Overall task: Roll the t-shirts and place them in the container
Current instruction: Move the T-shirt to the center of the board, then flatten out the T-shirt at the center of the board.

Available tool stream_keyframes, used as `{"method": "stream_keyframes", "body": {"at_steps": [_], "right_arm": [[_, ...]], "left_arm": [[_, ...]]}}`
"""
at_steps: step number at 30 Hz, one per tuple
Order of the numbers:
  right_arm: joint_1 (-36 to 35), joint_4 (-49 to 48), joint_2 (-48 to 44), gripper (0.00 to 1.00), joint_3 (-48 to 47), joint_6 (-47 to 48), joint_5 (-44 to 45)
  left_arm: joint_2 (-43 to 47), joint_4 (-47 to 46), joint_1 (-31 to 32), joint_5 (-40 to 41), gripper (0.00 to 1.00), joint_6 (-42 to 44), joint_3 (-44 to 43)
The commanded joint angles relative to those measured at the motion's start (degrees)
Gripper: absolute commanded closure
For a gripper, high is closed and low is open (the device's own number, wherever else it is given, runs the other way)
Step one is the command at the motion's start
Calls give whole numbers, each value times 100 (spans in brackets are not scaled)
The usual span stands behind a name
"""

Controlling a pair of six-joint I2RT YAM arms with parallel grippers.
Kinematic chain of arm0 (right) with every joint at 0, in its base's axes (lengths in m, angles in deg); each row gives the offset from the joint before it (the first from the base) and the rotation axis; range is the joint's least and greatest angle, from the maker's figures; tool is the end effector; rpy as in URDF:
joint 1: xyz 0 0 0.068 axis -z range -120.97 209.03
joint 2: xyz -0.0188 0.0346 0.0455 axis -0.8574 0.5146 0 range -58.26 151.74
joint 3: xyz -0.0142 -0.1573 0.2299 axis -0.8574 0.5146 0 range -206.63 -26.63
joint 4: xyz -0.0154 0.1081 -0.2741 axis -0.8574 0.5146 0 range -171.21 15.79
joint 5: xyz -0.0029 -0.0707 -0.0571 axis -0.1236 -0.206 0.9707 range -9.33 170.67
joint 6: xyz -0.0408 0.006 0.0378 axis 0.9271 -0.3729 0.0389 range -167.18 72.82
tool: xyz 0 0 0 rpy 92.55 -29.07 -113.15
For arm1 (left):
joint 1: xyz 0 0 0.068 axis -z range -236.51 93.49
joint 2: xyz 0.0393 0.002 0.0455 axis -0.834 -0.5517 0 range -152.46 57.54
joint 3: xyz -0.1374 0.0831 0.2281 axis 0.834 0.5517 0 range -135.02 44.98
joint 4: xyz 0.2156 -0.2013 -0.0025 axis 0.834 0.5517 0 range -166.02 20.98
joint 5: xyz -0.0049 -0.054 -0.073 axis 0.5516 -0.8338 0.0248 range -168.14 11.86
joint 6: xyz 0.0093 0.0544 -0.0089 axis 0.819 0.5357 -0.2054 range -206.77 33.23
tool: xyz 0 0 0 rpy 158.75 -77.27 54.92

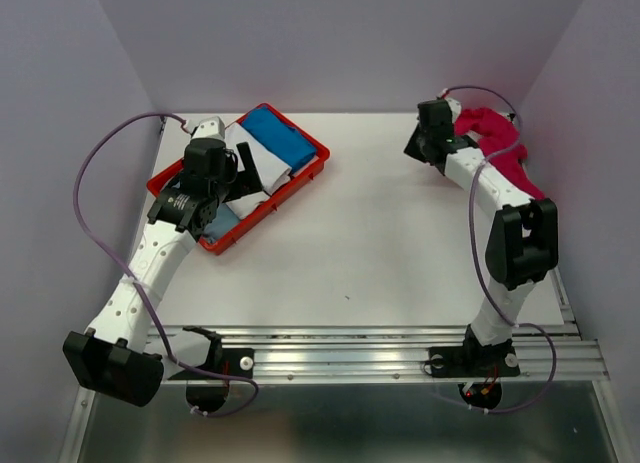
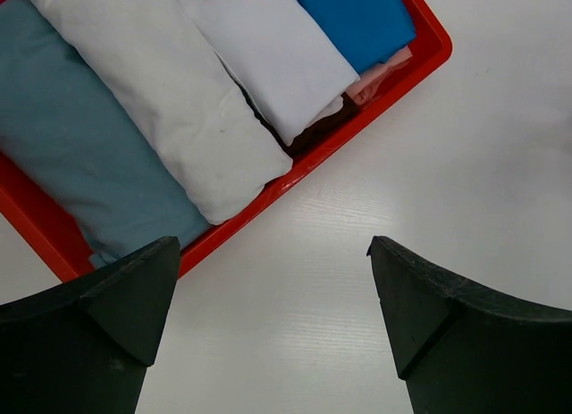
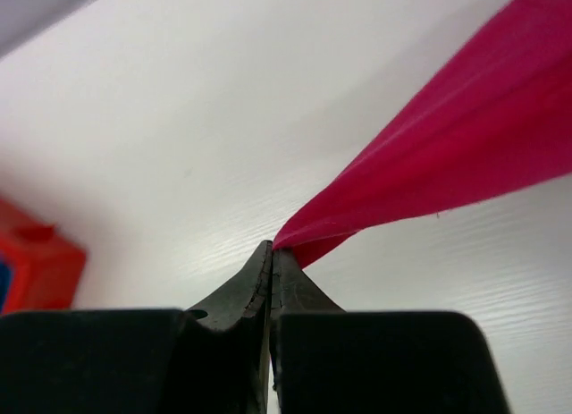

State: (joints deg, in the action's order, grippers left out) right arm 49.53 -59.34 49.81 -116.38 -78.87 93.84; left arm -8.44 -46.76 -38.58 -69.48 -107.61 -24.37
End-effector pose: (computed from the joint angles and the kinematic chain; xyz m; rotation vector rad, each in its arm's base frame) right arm 0.4692 0.0696 0.2673 0.5513 2.1847 0.1243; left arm 0.2752 -0.0829 0.3878 -0.1474 2.0227 -0.2763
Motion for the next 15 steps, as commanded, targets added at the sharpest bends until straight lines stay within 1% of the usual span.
{"method": "stream_keyframes", "body": {"at_steps": [1, 2, 3, 6, 7, 10, 11, 12, 13, 14, 15], "right_arm": [[-1193, -157, -418, 99, 318, 119, -51], [-1395, -200, -445, 99, 388, 92, -95], [-1762, -253, -462, 99, 432, -12, -139], [-2292, -315, -384, 99, 512, -84, -297], [-2563, -306, -331, 99, 451, -84, -393], [-2706, -148, -182, 99, 362, -84, -753], [-2707, -148, -207, 89, 432, -84, -746], [-2707, -96, -251, 69, 467, 21, -545], [-2707, -43, -365, 40, 494, 56, -404], [-2707, 80, -427, 35, 538, 109, -246], [-2707, 150, -506, 30, 564, 214, 112]], "left_arm": [[146, 62, -36, 267, 1, 168, -220], [146, 89, -53, 311, 1, 177, -238], [155, 115, -62, 337, 1, 186, -238], [199, 159, -88, 373, 1, 177, -211], [225, 159, -97, 373, 1, 168, -203], [252, 151, -106, 338, 1, 168, -185], [252, 177, -106, 303, 1, 168, -185], [252, 177, -115, 302, 1, 168, -185], [252, 186, -106, 276, 1, 168, -168], [252, 186, -106, 267, 1, 168, -159], [261, 177, -106, 258, 1, 159, -150]]}}
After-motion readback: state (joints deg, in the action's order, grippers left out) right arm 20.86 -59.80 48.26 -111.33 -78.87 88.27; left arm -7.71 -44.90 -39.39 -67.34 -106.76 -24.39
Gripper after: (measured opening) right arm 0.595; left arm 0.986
